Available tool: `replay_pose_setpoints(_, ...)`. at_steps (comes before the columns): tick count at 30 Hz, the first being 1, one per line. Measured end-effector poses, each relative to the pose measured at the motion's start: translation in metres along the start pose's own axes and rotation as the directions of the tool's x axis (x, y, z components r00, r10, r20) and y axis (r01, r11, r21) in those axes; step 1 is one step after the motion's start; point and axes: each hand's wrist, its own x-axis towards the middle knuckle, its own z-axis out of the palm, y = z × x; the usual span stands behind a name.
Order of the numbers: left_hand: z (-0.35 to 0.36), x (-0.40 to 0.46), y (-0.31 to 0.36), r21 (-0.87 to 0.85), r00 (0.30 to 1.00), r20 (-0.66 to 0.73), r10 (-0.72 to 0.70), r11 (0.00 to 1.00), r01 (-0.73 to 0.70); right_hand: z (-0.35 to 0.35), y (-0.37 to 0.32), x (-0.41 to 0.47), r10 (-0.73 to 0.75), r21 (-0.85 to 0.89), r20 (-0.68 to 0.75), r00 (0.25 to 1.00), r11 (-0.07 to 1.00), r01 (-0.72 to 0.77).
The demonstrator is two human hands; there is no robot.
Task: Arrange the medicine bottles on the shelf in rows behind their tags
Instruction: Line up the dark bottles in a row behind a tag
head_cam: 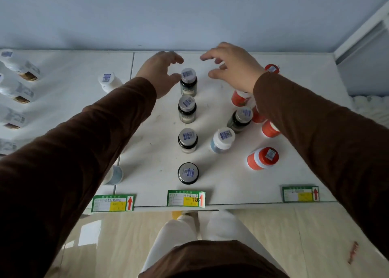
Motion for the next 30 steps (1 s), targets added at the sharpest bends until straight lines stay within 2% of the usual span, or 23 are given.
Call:
replay_pose_setpoints(4,0.003,-0.014,0.049,-0.002,0.987,-0.062,0.146,0.989,-0.146,-0.024,0.016,-0.049,0.046,-0.055,-0.045,0.998,0.997,-0.049)
replay_pose_setpoints(8,0.030,-0.023,0.088,0.048,0.978,0.057,0.202,0.978,-0.205,-0.030,0.033,-0.085,0.018,-0.102,0.065,0.998,0.995,-0.011)
replay_pose_setpoints(12,0.064,-0.028,0.104,0.118,0.957,0.269,0.108,0.982,-0.144,-0.019,0.052,-0.097,-0.086,-0.183,0.191,0.978,0.976,0.122)
replay_pose_setpoints(17,0.092,-0.024,0.106,0.248,0.914,0.397,-0.086,0.969,-0.017,-0.002,0.064,-0.102,-0.221,-0.237,0.273,0.936,0.928,0.288)
replay_pose_setpoints(19,0.101,-0.021,0.104,0.226,0.873,0.459,-0.164,0.972,0.063,0.002,0.067,-0.101,-0.249,-0.264,0.275,0.929,0.909,0.322)
replay_pose_setpoints(21,0.106,-0.017,0.104,0.165,0.833,0.512,-0.210,0.976,0.144,0.004,0.070,-0.098,-0.265,-0.265,0.265,0.927,0.904,0.334)
replay_pose_setpoints(23,0.109,-0.014,0.104,0.091,0.810,0.553,-0.195,0.981,0.174,0.000,0.074,-0.094,-0.235,-0.193,0.243,0.941,0.939,0.284)
replay_pose_setpoints(26,0.100,-0.014,0.102,-0.224,0.813,0.574,-0.094,0.938,0.266,-0.024,0.083,-0.086,-0.125,0.055,0.144,0.982,0.991,0.118)
replay_pose_setpoints(28,0.090,-0.017,0.102,-0.496,0.829,0.557,-0.043,0.784,0.373,-0.044,0.088,-0.080,-0.057,0.181,0.083,0.995,0.983,0.041)
replay_pose_setpoints(30,0.083,-0.017,0.102,-0.694,0.840,0.543,0.003,0.565,0.447,-0.060,0.088,-0.075,-0.004,0.279,0.059,0.998,0.960,-0.013)
